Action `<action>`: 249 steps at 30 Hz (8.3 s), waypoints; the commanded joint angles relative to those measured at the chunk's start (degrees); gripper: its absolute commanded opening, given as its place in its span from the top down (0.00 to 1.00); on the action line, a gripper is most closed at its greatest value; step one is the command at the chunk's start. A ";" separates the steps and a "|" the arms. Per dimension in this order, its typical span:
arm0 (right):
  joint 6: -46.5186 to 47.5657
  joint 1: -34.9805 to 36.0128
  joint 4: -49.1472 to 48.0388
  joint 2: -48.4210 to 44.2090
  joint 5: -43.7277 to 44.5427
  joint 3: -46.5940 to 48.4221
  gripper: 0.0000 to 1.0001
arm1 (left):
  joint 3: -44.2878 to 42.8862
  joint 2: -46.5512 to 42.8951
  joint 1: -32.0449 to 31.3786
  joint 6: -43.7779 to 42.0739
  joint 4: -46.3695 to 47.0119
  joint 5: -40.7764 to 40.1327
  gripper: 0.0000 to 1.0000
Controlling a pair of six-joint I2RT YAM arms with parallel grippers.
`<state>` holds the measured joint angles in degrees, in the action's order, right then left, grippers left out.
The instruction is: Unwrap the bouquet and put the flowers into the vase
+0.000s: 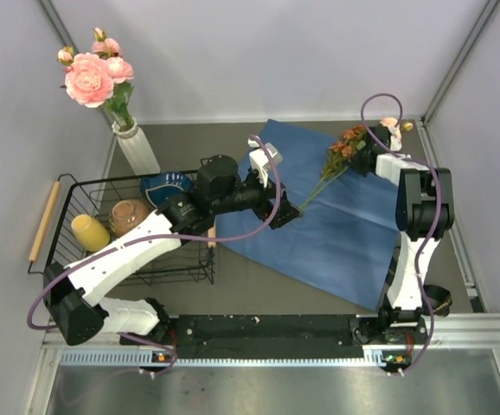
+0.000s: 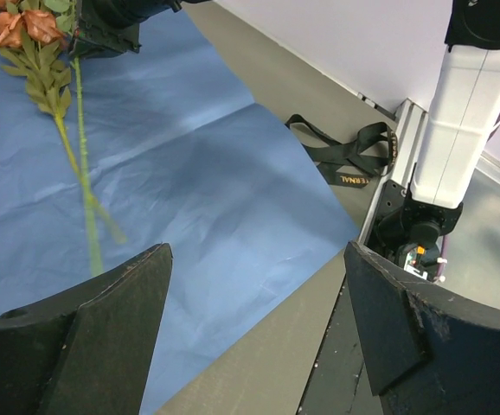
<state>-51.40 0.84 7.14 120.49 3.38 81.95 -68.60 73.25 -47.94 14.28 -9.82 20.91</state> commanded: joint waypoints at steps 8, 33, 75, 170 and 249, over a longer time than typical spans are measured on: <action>8.75 -2.07 4.55 -25.97 6.47 -5.73 1.00 | -4.43 -2.50 -0.05 -0.40 -0.37 -3.06 0.12; 13.34 23.24 -25.60 -68.02 -48.02 -27.90 1.00 | -4.88 -0.74 7.78 27.91 25.82 21.56 0.43; 26.08 25.53 5.08 -68.90 -26.14 -18.14 0.02 | -28.42 -14.10 7.78 -9.26 -8.62 -16.75 1.00; 24.41 22.10 5.61 -66.08 -25.88 -20.52 0.01 | -27.91 8.57 71.59 13.41 11.49 -21.35 1.00; 24.24 21.66 5.43 -66.43 -27.28 -21.92 0.01 | -11.73 7.70 58.14 -3.65 28.37 -36.29 0.54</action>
<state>-27.16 23.07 14.26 54.61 -23.44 59.64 -77.93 81.28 10.50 11.55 17.93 -15.92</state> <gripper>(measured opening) 0.987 0.436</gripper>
